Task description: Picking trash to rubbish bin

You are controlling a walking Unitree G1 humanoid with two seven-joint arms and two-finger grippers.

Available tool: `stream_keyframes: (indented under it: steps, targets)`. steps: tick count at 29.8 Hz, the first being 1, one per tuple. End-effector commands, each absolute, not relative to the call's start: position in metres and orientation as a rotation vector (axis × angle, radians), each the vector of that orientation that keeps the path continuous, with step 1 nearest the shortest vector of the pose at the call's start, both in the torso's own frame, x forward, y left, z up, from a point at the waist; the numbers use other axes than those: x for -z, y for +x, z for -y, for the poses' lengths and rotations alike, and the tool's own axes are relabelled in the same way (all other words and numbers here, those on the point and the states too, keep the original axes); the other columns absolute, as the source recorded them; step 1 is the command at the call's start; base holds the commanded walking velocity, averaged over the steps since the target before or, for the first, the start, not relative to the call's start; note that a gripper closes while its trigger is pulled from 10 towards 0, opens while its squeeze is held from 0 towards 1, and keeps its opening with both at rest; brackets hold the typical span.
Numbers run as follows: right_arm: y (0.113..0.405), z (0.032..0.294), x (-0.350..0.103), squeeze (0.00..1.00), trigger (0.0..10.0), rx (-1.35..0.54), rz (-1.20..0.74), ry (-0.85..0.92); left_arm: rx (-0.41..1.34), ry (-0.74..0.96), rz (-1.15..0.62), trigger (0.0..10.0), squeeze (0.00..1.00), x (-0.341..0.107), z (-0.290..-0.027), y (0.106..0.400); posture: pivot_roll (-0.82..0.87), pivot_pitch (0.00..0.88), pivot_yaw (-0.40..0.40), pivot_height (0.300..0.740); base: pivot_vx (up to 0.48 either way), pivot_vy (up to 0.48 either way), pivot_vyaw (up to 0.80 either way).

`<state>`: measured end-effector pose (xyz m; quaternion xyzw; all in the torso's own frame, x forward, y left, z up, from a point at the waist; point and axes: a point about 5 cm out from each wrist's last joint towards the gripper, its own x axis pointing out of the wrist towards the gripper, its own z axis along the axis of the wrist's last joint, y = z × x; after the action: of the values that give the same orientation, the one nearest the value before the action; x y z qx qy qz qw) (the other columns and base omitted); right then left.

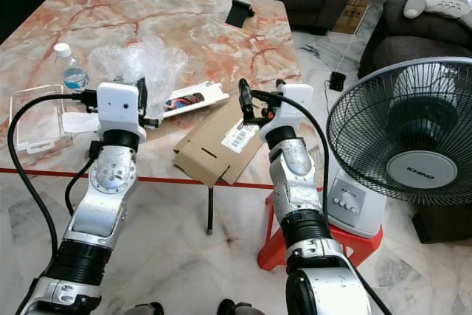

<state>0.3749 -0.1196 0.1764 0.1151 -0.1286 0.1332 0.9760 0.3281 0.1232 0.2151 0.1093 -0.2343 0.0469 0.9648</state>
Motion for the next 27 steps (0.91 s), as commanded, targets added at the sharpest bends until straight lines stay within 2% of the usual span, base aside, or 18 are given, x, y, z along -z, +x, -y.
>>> stream_keyframes:
  steps: [1, 21, 27]
  targets:
    - [0.3753, 0.1228, -0.1834, 0.00, 10.0, -0.258, 0.289, 0.228, -0.091, 0.217, 0.480, 10.0, 0.00, -0.2142, -0.1204, 0.3287, 0.06, 0.135, -0.124, 0.740, 0.000, 0.000, 0.00]
    - [0.3738, 0.1228, -0.1806, 0.00, 10.0, -0.252, 0.282, 0.234, -0.081, 0.211, 0.473, 10.0, 0.00, -0.2113, -0.1184, 0.3276, 0.06, 0.145, -0.124, 0.740, 0.000, 0.000, 0.00]
    - [0.3733, 0.1235, -0.1781, 0.00, 10.0, -0.249, 0.275, 0.233, -0.080, 0.206, 0.469, 10.0, 0.00, -0.2107, -0.1178, 0.3275, 0.05, 0.147, -0.125, 0.740, -0.284, 0.000, 0.00]
